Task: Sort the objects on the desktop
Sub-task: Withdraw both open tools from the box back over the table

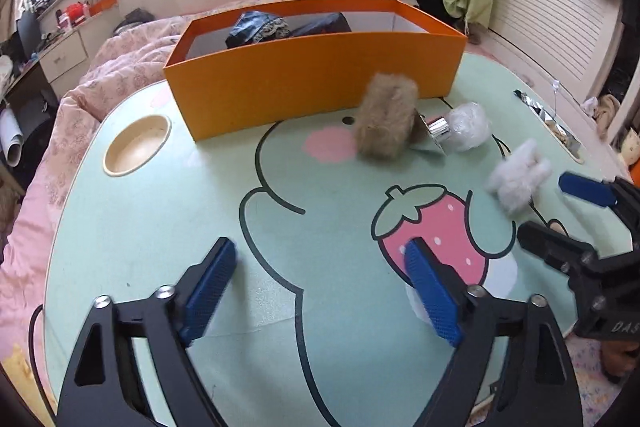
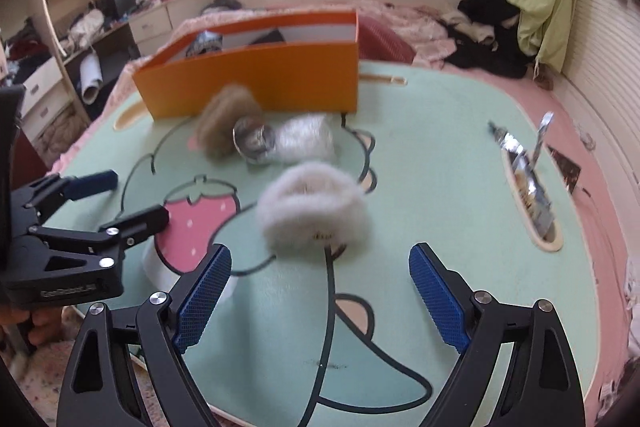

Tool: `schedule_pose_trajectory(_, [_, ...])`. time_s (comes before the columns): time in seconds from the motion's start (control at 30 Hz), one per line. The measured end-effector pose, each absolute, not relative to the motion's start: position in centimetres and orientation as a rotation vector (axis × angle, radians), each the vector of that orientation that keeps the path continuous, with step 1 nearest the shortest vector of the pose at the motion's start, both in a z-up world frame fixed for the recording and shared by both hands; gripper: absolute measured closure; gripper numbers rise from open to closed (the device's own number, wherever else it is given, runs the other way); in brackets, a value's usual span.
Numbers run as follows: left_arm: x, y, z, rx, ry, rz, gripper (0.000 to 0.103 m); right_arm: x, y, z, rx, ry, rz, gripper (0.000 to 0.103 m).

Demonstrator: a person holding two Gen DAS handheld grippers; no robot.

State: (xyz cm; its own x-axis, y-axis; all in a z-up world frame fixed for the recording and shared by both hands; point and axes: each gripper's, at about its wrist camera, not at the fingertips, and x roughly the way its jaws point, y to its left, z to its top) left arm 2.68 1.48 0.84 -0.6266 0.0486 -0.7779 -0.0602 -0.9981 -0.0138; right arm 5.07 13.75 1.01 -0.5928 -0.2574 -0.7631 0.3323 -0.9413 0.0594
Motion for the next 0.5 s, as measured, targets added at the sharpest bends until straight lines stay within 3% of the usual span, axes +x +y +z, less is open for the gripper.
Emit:
schedule_pose_trajectory(0.07, [2.83, 1.43, 0.55, -1.325, 0.021, 2.777, 0.000, 4.85, 13.57, 0.51, 1.213, 0.165, -2.551, 0.000])
schedule_pose_trajectory(0.5, [2.78, 1.27, 0.42, -1.301, 0.021, 2.784, 0.000, 4.74, 13.46, 0.27, 1.218, 0.210, -2.563, 0.000])
